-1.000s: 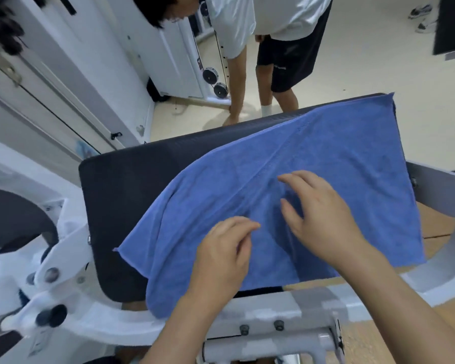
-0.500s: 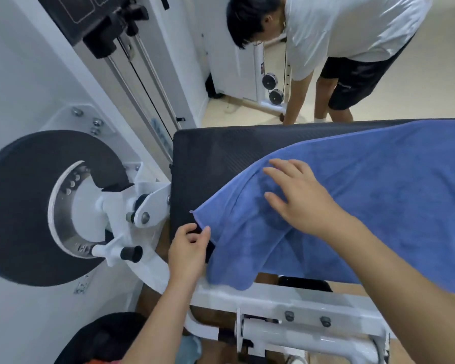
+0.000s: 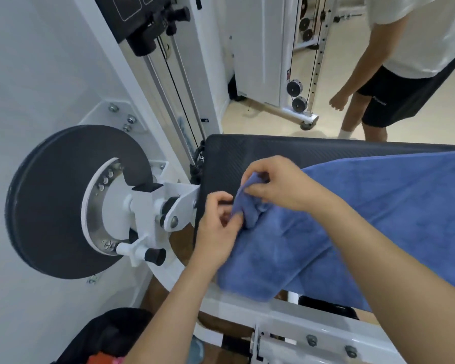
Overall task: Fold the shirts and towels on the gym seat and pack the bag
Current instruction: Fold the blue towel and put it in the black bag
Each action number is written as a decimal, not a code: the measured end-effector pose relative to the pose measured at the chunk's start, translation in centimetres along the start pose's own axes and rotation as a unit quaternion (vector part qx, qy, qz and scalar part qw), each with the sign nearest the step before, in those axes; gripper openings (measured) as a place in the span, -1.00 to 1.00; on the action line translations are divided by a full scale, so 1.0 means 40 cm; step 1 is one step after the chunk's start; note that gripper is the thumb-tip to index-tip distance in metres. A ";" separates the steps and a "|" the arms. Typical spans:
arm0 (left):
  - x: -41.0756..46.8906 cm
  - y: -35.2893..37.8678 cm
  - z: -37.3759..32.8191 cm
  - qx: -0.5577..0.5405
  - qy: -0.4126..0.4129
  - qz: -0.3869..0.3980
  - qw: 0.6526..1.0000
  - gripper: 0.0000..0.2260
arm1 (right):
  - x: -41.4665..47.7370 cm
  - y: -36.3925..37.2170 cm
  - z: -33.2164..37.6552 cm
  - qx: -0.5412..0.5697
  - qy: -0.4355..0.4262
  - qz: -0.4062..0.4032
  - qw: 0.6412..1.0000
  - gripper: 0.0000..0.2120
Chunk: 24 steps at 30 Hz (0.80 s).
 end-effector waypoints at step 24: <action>-0.116 -0.115 0.300 -0.079 -0.231 -0.192 0.951 -0.91 | 0.388 0.058 -0.036 -0.353 -0.090 0.008 0.931 -0.56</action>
Point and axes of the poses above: each hand's wrist, its own x-axis towards the middle knuckle, its own y-axis out of the palm, z = x × y, the point moved 6 cm from there along x, towards the middle knuckle, and after that the axes turned 2 degrees about -y, right-handed, at the moved point
